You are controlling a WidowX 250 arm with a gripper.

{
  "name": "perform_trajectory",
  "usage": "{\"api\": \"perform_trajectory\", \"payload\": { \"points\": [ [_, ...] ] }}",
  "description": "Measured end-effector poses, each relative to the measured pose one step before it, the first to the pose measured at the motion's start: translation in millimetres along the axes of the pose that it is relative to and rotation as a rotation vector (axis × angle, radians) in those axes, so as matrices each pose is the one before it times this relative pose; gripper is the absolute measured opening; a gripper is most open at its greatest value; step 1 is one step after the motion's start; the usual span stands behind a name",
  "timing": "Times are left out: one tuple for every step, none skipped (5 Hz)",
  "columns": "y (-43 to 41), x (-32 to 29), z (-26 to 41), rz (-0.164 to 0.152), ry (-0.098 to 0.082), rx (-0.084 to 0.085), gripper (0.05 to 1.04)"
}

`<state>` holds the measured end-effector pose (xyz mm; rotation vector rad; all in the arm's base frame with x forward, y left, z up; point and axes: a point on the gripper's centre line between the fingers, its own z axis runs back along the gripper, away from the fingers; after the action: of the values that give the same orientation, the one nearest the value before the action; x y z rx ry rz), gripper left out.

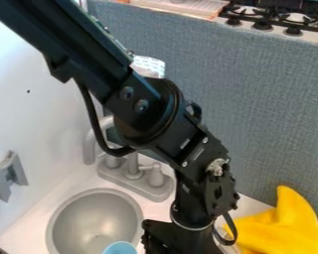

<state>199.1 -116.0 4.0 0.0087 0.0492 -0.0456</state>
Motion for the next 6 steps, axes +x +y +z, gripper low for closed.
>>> {"api": "perform_trajectory", "payload": {
  "points": [
    [0.7, -1.89, -5.81, 0.005, 0.0135, 0.0073, 1.001],
    [-27.13, 0.96, -17.26, -0.0791, -0.0607, -0.0171, 1.001],
    [-27.53, 4.28, -12.97, -0.0681, -0.0394, -0.0086, 1.001],
    [-19.62, 1.09, -23.34, -0.02, 0.003, -0.0001, 1.001],
    [-8.72, 8.65, -13.19, 0.0058, -0.0149, -0.0193, 1.001],
    [-0.75, 6.0, -10.98, 0.0095, 0.0092, 0.0165, 1.001]
  ]
}}
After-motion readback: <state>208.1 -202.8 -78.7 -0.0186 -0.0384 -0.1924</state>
